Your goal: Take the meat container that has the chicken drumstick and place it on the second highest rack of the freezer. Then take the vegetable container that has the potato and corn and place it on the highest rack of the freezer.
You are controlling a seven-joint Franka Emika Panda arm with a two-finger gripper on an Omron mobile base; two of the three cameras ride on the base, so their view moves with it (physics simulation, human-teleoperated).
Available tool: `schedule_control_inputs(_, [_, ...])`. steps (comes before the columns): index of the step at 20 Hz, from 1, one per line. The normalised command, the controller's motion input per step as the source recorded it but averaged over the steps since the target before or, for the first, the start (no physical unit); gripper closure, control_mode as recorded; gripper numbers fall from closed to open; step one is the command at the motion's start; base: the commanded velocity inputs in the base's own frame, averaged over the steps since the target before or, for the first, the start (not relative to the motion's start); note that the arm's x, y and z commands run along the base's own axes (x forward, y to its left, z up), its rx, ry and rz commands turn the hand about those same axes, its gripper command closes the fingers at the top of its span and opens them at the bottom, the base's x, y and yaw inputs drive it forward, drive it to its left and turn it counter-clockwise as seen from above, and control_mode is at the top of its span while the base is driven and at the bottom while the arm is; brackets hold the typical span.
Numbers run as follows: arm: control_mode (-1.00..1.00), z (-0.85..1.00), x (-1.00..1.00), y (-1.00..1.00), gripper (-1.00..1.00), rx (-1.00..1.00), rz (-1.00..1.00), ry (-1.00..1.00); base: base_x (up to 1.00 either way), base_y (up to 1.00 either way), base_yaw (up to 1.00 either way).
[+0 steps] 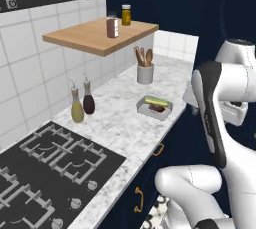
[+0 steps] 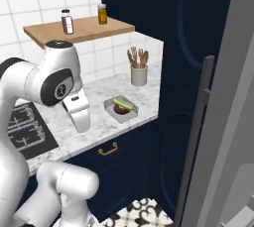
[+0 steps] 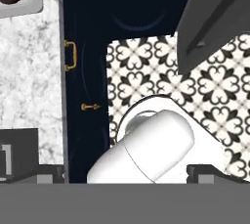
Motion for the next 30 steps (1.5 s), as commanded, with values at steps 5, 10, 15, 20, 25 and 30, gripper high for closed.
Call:
schedule_control_inputs(5, [-1.00, -0.41, 1.00, -0.28, -1.00, 0.00, 0.00, 0.02, 0.00, 0.00, 0.00])
schedule_control_inputs(10, [-1.00, -0.36, 0.89, -0.16, -1.00, 0.00, 0.00, 0.00, 0.00, 0.00, 0.00])
schedule_control_inputs(15, [-1.00, -0.55, 0.72, -0.03, -1.00, -0.04, 0.00, -0.01, 0.00, 0.00, 0.00])
schedule_control_inputs(20, [-1.00, -0.37, 0.72, -0.13, -1.00, -0.02, 0.00, 0.00, 0.00, 0.00, 0.00])
schedule_control_inputs(25, [-1.00, -0.37, 0.59, -0.09, -1.00, -0.01, 0.00, 0.00, 0.00, 0.00, 0.00])
schedule_control_inputs(30, [-1.00, -0.49, 0.55, -0.09, -1.00, -0.05, 0.00, -0.01, 0.00, 0.00, 0.00])
